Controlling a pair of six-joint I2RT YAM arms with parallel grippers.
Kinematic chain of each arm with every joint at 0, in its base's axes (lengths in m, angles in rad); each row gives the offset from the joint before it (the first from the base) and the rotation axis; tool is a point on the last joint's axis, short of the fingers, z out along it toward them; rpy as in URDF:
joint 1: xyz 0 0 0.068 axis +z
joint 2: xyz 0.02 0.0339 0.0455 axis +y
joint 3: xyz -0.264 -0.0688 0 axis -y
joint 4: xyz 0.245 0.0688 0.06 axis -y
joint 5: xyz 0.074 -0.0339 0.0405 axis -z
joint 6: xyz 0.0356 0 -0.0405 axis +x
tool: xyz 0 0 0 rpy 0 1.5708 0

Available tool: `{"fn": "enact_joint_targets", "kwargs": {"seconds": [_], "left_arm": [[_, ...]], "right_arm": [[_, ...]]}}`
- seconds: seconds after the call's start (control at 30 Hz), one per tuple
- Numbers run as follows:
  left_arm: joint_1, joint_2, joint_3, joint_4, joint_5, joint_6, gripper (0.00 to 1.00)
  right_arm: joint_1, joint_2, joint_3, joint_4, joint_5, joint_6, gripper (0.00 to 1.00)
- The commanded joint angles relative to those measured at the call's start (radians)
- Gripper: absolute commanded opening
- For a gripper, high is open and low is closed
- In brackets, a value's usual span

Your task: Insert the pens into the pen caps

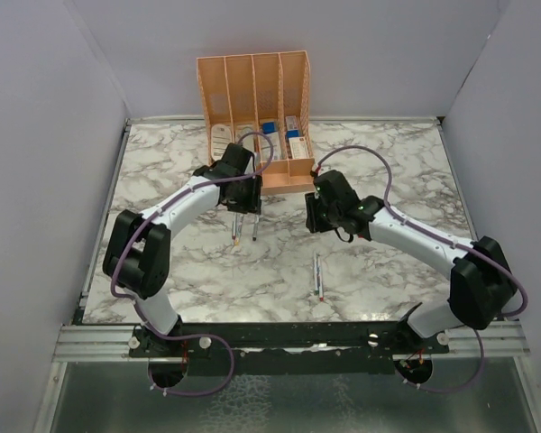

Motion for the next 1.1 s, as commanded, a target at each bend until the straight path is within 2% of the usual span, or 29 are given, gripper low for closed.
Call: {"fn": "enact_joint_targets", "kwargs": {"seconds": [0.0, 0.17, 0.3, 0.57, 1.07], "left_arm": [[0.009, -0.05, 0.031, -0.005, 0.002, 0.035, 0.43], [0.024, -0.055, 0.051, 0.007, 0.041, 0.064, 0.44], [0.035, -0.079, 0.02, 0.035, 0.081, 0.067, 0.44], [0.053, -0.095, -0.035, 0.06, 0.133, 0.074, 0.44], [0.064, -0.067, -0.03, 0.07, 0.163, 0.078, 0.44]], "right_arm": [[0.082, -0.04, -0.032, -0.115, 0.035, 0.109, 0.33], [0.214, -0.006, -0.053, -0.161, 0.092, 0.218, 0.33], [0.266, 0.021, -0.05, -0.206, 0.128, 0.306, 0.33], [0.277, 0.022, -0.078, -0.298, 0.156, 0.411, 0.33], [0.277, 0.122, -0.059, -0.317, 0.199, 0.428, 0.34]]}}
